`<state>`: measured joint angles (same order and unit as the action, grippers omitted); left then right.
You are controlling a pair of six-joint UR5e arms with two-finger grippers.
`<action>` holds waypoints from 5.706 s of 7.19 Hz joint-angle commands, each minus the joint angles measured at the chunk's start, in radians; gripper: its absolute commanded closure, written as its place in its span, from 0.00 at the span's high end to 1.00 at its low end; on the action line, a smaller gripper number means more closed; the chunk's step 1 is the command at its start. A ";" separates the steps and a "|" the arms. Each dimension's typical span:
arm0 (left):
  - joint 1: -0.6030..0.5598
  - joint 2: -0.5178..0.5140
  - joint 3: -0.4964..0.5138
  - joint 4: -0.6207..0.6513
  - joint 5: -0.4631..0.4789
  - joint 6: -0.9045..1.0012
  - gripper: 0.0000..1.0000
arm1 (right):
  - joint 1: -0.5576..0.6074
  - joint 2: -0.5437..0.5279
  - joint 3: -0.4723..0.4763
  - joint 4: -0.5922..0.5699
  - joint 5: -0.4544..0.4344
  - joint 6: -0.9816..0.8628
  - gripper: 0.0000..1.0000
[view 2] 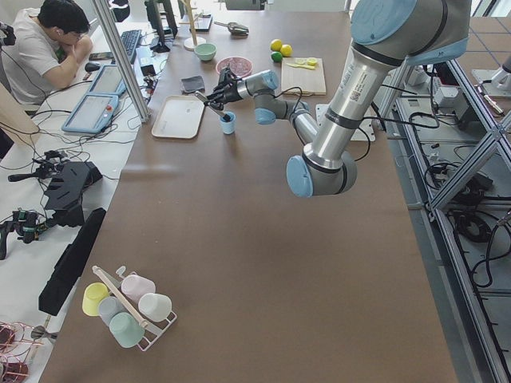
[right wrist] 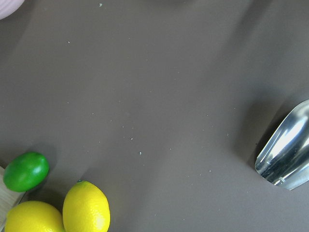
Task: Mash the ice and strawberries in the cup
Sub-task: 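Press the muddler down into the cup repeatedly with the left gripper, then lift the muddler out of the cup and carry it back, then lower the muddler onto the table and open the left gripper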
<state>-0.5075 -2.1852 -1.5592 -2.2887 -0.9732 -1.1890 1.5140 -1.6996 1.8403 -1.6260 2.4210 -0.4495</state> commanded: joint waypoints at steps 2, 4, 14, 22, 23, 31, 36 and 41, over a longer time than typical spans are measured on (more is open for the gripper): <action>0.015 -0.019 0.028 -0.002 0.010 -0.001 0.00 | 0.000 -0.002 -0.006 0.000 0.000 -0.001 0.99; -0.017 -0.074 0.005 0.012 -0.001 0.019 0.00 | 0.000 -0.003 -0.006 0.000 0.000 -0.001 0.99; 0.015 -0.050 0.076 -0.017 0.004 0.040 0.00 | 0.000 0.003 -0.021 0.000 0.006 -0.001 0.99; -0.296 -0.001 -0.099 0.118 -0.452 0.068 0.00 | 0.000 -0.002 -0.016 0.002 0.009 -0.001 0.99; -0.355 0.037 -0.096 0.132 -0.569 0.104 0.00 | 0.000 -0.002 -0.018 0.002 0.009 -0.001 0.99; -0.671 0.495 0.174 0.100 -1.191 0.684 0.00 | 0.003 0.003 -0.001 0.002 0.006 -0.003 0.99; -0.612 0.493 0.194 0.081 -1.204 0.687 0.98 | 0.012 -0.002 0.010 0.002 0.003 -0.005 0.99; -0.951 0.496 0.094 0.202 -1.438 0.690 0.98 | 0.023 -0.006 -0.002 0.000 -0.049 0.000 0.99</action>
<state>-1.3729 -1.6947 -1.4478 -2.1092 -2.3621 -0.4994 1.5359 -1.7051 1.8463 -1.6247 2.4011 -0.4515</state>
